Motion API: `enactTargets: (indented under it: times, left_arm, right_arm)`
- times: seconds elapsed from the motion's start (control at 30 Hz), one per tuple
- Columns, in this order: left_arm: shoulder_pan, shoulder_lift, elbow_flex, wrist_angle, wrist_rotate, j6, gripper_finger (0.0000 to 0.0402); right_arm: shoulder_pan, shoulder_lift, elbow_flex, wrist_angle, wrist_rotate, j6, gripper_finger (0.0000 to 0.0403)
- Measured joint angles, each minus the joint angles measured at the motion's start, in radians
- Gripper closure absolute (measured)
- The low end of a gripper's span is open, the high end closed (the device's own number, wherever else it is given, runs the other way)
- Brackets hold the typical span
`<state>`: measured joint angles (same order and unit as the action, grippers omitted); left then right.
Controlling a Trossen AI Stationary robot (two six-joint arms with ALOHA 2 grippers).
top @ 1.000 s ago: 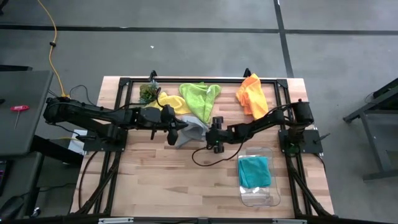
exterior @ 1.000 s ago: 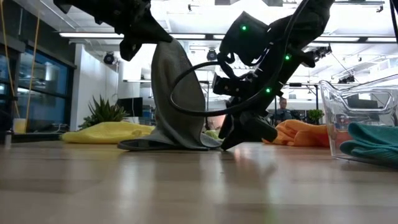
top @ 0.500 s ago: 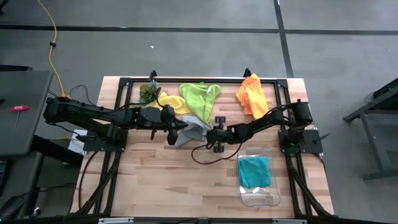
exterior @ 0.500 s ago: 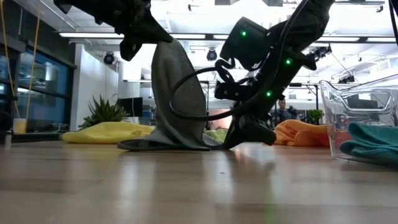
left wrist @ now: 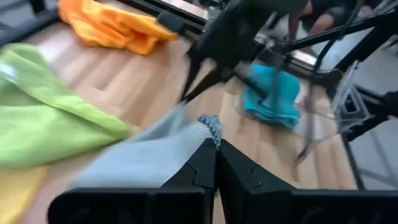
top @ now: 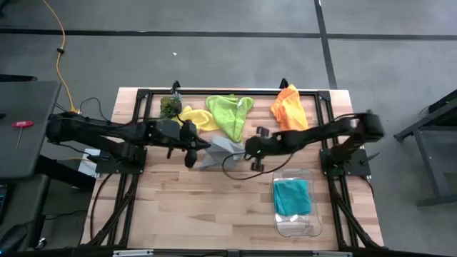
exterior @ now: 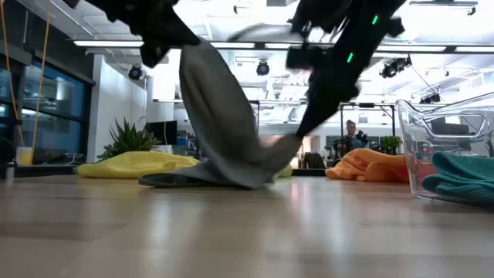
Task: Fold microfiber towels
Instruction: Fold the gray microfiber cloth
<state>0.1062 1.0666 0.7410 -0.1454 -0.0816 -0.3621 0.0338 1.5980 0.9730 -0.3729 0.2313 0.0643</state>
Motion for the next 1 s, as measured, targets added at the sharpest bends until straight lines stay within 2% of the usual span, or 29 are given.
enactTargets:
  times: [0.17, 0.4, 0.53, 0.67, 0.77, 0.9, 1.0]
  left_arm:
    - [0.038, -0.093, 0.086, -0.182, -0.018, 0.147, 0.0401]
    - [0.084, -0.119, 0.160, -0.241, -0.047, 0.449, 0.0401]
    - [0.099, -0.106, 0.182, -0.242, -0.068, 0.594, 0.0401]
    - [0.113, -0.100, 0.204, -0.240, -0.150, 0.755, 0.0401]
    - [0.126, -0.100, 0.212, -0.239, -0.204, 0.853, 0.0401]
    - [0.129, -0.109, 0.213, -0.247, -0.286, 0.917, 0.0401]
    - [0.122, -0.113, 0.213, -0.271, -0.301, 0.911, 0.0401]
  right_arm:
    - [-0.024, -0.235, 0.002, -0.047, -0.137, 0.073, 0.0402]
    - [-0.037, -0.411, 0.009, 0.024, -0.163, 0.198, 0.0402]
    - [-0.036, -0.429, 0.054, 0.039, -0.151, 0.211, 0.0403]
    - [-0.042, -0.419, 0.129, -0.008, -0.082, 0.150, 0.0403]
    - [-0.064, -0.411, 0.186, -0.078, -0.072, 0.117, 0.0403]
    - [-0.087, -0.412, 0.250, -0.200, -0.071, 0.087, 0.0403]
    - [-0.095, -0.410, 0.277, -0.273, -0.072, 0.087, 0.0403]
